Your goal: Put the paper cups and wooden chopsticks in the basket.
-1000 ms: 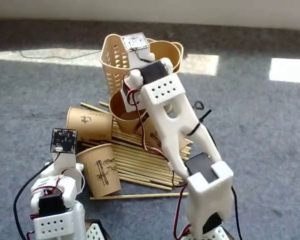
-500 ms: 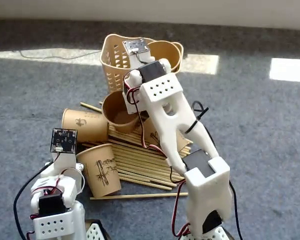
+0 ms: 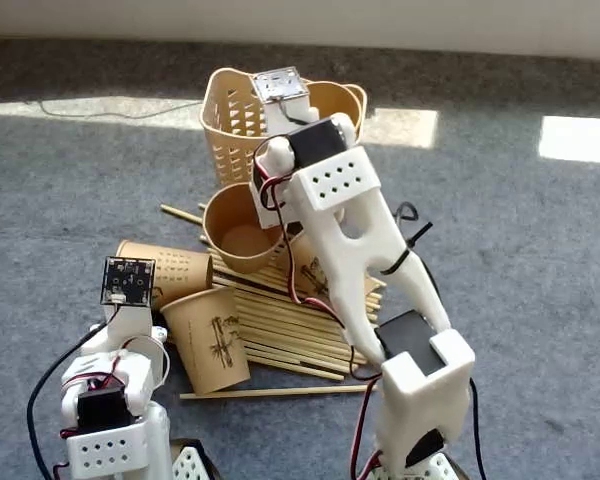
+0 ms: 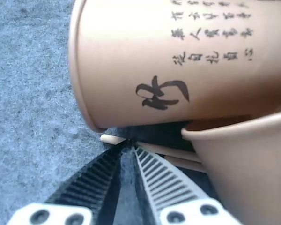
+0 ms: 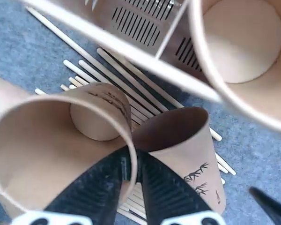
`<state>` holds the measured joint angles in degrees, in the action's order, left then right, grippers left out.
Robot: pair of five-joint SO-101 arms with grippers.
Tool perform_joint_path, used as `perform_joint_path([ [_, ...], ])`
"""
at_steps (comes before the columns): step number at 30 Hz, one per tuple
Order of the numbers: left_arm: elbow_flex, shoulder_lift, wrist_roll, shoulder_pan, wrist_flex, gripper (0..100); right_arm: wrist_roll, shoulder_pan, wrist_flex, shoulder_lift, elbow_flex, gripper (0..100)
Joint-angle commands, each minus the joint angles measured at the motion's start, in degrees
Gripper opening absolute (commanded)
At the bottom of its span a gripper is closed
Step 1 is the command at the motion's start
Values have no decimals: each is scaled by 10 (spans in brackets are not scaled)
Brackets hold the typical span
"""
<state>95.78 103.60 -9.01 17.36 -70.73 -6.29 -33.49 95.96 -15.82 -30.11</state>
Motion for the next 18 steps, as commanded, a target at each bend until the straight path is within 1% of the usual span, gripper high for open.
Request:
perform_joint_path([
  [1, 6, 5, -1, 8, 10, 24, 0, 7, 18, 58, -9, 5],
  [3, 6, 5, -1, 8, 10, 24, 3, 5, 23, 76, -9, 5],
  [8, 6, 5, -1, 8, 10, 24, 47, -20, 39, 129, -9, 5],
  [13, 6, 5, -1, 8, 10, 24, 63, -27, 41, 177, -9, 5],
  [18, 6, 5, -1, 8, 10, 24, 63, -27, 35, 233, -10, 5],
])
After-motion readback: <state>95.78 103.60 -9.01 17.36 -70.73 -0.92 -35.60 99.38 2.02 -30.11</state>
